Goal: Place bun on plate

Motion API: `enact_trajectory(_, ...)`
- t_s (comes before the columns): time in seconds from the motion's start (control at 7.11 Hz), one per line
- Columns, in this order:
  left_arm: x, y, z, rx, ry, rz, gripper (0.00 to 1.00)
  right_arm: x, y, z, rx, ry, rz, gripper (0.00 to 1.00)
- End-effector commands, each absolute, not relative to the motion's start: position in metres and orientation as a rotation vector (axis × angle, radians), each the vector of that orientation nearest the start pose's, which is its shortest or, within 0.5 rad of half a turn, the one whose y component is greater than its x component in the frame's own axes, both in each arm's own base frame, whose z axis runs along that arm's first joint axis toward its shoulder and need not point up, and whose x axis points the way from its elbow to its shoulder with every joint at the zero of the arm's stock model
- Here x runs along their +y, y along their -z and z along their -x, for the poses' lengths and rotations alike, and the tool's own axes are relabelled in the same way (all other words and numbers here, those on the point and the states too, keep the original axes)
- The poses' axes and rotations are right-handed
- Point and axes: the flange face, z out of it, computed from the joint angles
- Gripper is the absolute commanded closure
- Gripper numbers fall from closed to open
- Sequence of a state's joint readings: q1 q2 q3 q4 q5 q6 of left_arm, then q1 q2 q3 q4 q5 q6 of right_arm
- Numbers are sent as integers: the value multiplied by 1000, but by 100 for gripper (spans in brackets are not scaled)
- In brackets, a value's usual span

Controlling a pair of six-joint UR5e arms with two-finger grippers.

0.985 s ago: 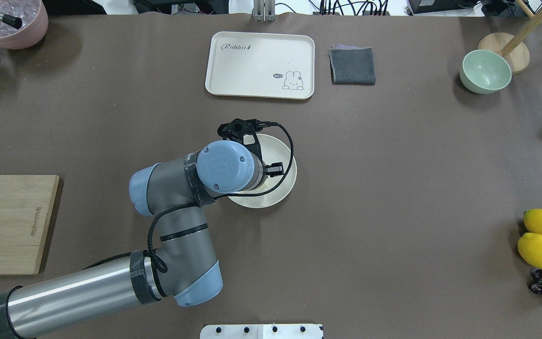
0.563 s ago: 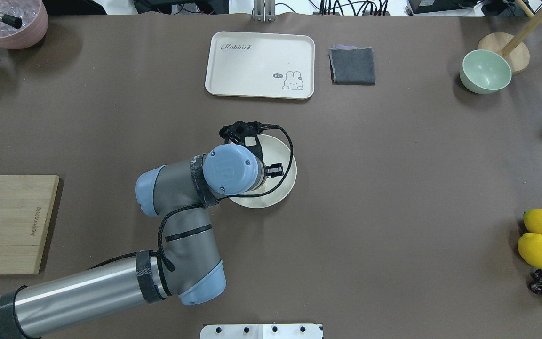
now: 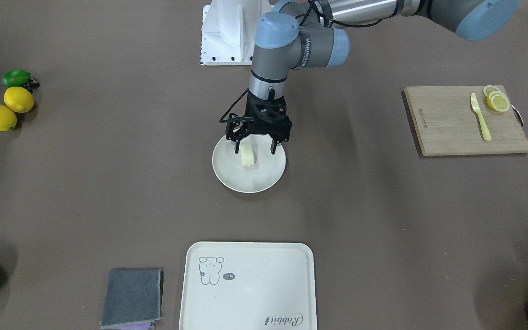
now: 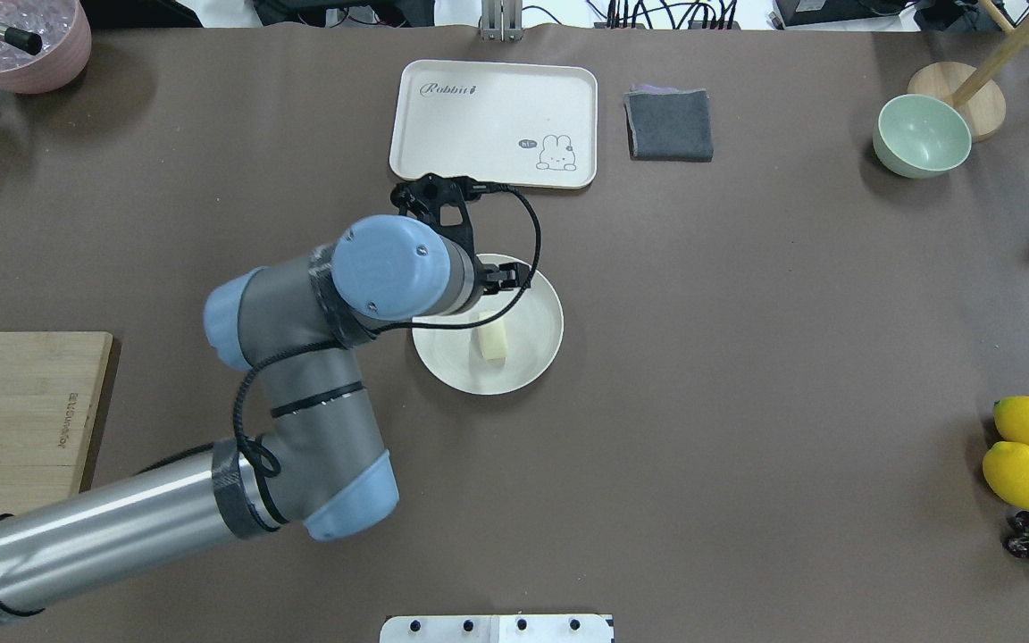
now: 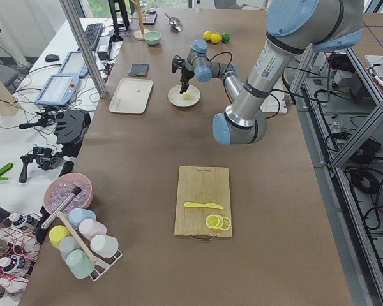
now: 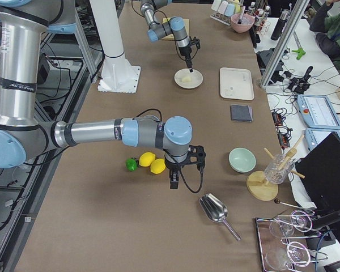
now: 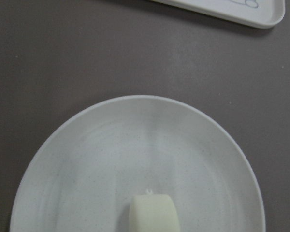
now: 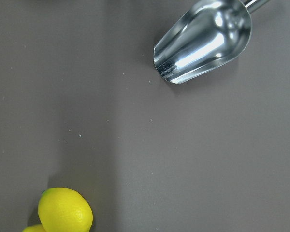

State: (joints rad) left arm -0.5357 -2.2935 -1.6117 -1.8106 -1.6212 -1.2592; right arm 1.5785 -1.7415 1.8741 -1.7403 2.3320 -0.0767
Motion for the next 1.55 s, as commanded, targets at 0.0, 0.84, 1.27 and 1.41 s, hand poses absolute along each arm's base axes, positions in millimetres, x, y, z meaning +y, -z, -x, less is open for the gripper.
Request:
enact_trajectory(0.0, -542, -250, -389, 829, 45, -476, 2, -412, -606, -68, -762, 50, 6, 0)
enact_trajectory(0.84, -576, -434, -162, 634, 253, -412, 2, -412, -616, -67, -776, 40, 26, 0)
enact_trajectory(1.27, -581, -561, 8, 648, -8, -292, 2, -419, -611, -67, -777, 42, 16, 0)
enact_trajectory(1.41, -570, -601, 51, 656, -52, -277, 2, -419, -610, -67, -777, 43, 14, 0)
